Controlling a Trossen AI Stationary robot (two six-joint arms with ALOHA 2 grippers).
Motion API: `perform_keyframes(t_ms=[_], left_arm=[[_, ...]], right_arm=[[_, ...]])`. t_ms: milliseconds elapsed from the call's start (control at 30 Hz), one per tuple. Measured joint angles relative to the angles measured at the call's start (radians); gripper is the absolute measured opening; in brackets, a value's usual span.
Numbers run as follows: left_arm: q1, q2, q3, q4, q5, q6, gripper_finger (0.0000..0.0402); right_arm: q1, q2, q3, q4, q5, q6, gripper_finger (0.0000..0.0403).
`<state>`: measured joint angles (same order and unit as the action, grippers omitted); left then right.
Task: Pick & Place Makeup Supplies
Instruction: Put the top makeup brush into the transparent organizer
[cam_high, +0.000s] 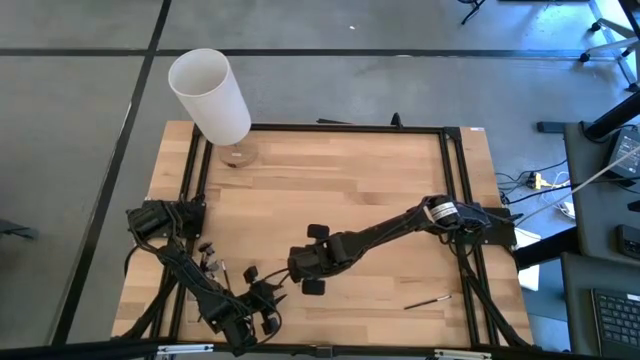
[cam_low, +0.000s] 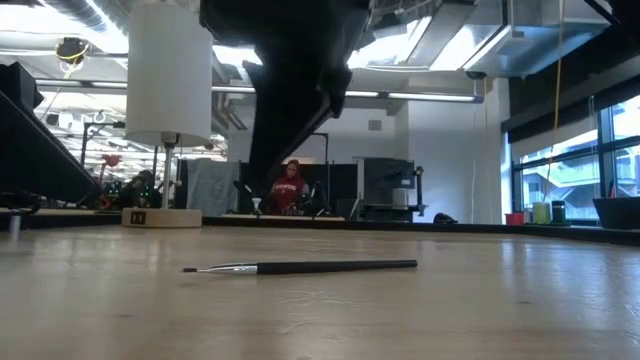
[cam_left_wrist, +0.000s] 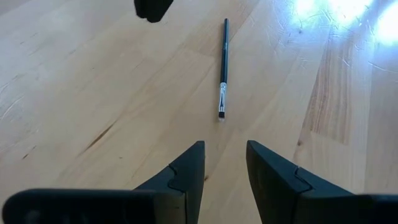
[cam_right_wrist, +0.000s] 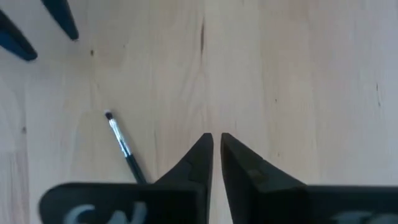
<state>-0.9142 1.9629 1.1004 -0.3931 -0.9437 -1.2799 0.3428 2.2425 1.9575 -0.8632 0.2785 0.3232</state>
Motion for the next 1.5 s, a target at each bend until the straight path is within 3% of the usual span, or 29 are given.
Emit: perform_keyframes(t_ms=[367, 500, 700, 1100, 1500], left_arm=[[0.0, 0.0, 0.0, 0.0, 0.01, -0.004, 0.0113], [0.0, 0.0, 0.0, -0.004, 0.028, -0.008, 0.0113], [0.0, 0.0, 0.0, -0.008, 0.029, -0.008, 0.0113], [0.0, 0.001, 0.0, -0.008, 0.029, -0.001, 0.0113], [0.0, 0.001, 0.0, -0.008, 0.029, 0.003, 0.0113]], right_arm=[[-0.002, 0.035, -0.002, 0.016, 0.018, 0.031, 0.007], [0.012, 0.065, 0.0, 0.028, -0.051, -0.042, 0.0091], [0.047, 0.099, 0.0, 0.033, -0.065, -0.134, 0.0113], [0.062, 0.103, 0.007, 0.038, -0.114, -0.19, 0.0114], [0.102, 0.103, 0.094, -0.047, -0.194, -0.496, 0.0108]])
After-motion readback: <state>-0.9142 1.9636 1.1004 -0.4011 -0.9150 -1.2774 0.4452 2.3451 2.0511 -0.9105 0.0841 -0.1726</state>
